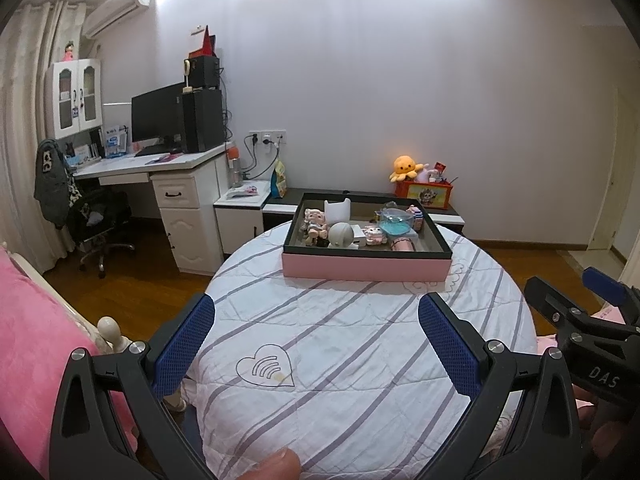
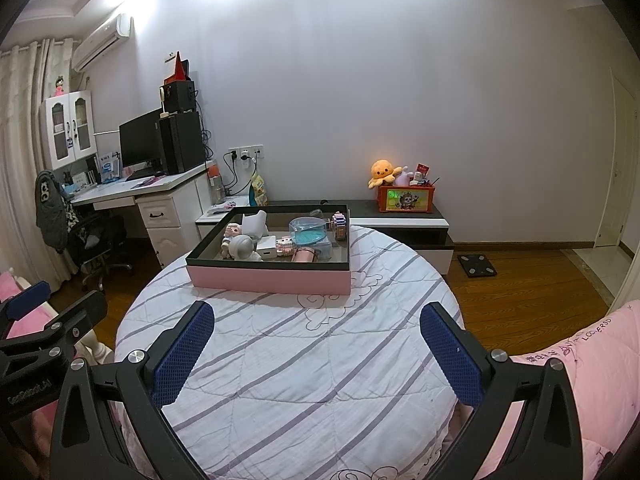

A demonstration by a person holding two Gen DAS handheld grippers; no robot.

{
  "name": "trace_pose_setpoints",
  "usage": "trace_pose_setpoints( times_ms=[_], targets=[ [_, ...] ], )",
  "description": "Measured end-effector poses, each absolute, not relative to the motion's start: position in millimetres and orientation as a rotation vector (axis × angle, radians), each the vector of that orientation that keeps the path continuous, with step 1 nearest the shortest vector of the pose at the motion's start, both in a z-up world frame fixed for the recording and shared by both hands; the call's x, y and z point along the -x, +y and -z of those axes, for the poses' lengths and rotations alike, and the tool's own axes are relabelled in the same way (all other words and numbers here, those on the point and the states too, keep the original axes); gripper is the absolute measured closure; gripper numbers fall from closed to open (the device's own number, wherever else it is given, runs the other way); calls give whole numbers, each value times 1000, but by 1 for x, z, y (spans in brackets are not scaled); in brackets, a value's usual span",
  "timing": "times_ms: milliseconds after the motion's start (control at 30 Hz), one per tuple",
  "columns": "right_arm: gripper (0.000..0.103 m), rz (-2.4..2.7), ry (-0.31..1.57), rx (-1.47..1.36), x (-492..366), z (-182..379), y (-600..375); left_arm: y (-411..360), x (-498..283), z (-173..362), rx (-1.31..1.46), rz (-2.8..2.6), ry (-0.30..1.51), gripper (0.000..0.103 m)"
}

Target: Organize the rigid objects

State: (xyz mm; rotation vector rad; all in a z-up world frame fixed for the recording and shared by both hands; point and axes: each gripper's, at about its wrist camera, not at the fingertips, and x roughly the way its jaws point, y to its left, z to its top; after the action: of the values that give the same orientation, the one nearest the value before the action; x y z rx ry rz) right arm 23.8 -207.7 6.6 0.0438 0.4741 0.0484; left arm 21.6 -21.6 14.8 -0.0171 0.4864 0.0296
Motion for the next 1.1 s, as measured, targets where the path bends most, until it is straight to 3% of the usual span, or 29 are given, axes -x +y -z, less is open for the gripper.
trace_pose_setpoints(
  times_ms=[1100],
  targets=[
    [0, -52, 484, -39, -27, -5, -204, -14, -21, -19, 26, 7, 501, 0]
  ],
)
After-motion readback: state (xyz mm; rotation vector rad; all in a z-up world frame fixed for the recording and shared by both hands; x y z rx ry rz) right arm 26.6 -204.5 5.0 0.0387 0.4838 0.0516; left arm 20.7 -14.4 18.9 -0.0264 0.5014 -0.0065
